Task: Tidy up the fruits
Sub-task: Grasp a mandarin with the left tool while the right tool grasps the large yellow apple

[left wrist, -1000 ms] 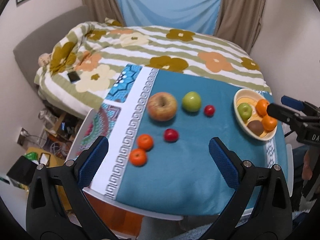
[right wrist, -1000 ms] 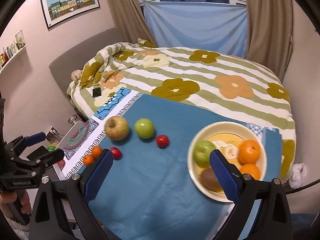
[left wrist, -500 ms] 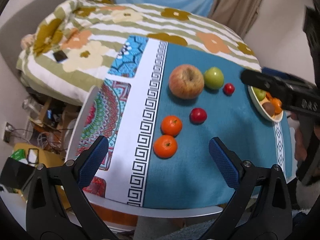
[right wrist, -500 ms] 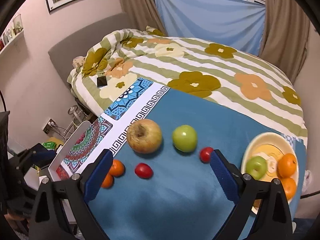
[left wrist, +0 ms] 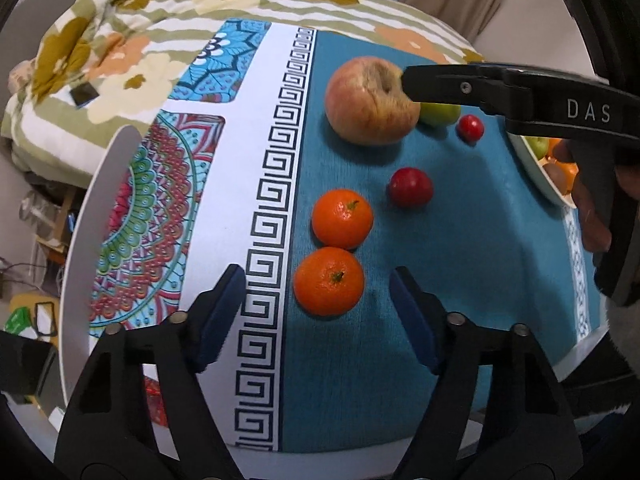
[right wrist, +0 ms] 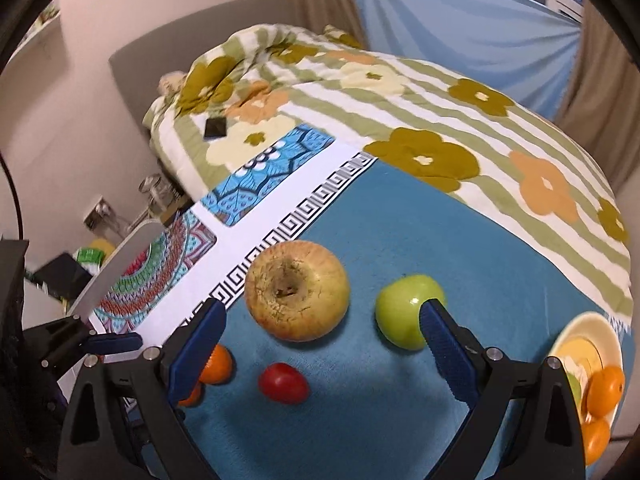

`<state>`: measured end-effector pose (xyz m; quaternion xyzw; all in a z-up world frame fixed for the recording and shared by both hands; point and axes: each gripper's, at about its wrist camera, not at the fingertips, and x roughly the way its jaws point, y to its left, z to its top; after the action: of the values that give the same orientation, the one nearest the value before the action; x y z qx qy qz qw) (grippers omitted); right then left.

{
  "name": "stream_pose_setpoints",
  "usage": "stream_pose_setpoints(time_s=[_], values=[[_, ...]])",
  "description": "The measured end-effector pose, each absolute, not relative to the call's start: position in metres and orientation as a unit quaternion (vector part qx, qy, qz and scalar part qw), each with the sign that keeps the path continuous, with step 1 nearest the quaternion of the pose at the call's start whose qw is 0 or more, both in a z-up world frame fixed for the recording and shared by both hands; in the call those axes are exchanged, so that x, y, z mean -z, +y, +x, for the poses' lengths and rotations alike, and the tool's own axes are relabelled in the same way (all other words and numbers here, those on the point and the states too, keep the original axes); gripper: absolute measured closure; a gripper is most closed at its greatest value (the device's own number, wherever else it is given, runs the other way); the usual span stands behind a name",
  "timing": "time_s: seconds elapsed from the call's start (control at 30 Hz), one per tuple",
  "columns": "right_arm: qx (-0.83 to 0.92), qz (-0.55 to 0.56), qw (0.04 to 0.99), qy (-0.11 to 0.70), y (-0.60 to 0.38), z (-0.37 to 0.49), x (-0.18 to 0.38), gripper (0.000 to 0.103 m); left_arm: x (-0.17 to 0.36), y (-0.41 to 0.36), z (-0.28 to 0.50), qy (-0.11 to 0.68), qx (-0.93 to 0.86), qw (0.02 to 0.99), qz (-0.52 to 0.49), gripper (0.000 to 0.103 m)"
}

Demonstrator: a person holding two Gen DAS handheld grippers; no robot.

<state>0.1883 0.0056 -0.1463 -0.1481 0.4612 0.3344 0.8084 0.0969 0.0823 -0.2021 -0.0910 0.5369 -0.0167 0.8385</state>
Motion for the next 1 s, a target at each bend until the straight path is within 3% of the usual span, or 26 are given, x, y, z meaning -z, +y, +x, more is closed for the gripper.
stream_pose_setpoints(time_s=[0.2, 0.43, 1.0], values=[[-0.370, -0.189, 0.788, 0.455, 0.017, 0.189, 0.159, 0.006, 0.214, 0.068, 0.098, 0.546, 0.008, 0.835, -0.070, 0.045], [-0.403, -0.211, 0.760, 0.464, 0.026, 0.194, 0.173, 0.006, 0.216, 0.064, 0.101, 0.543, -0.022, 0.836, -0.073, 0.059], [-0.451, -0.255, 0.725, 0.454, 0.039, 0.202, 0.187, 0.007, 0.218, 0.069, 0.101, 0.543, -0.087, 0.829, -0.103, 0.059]])
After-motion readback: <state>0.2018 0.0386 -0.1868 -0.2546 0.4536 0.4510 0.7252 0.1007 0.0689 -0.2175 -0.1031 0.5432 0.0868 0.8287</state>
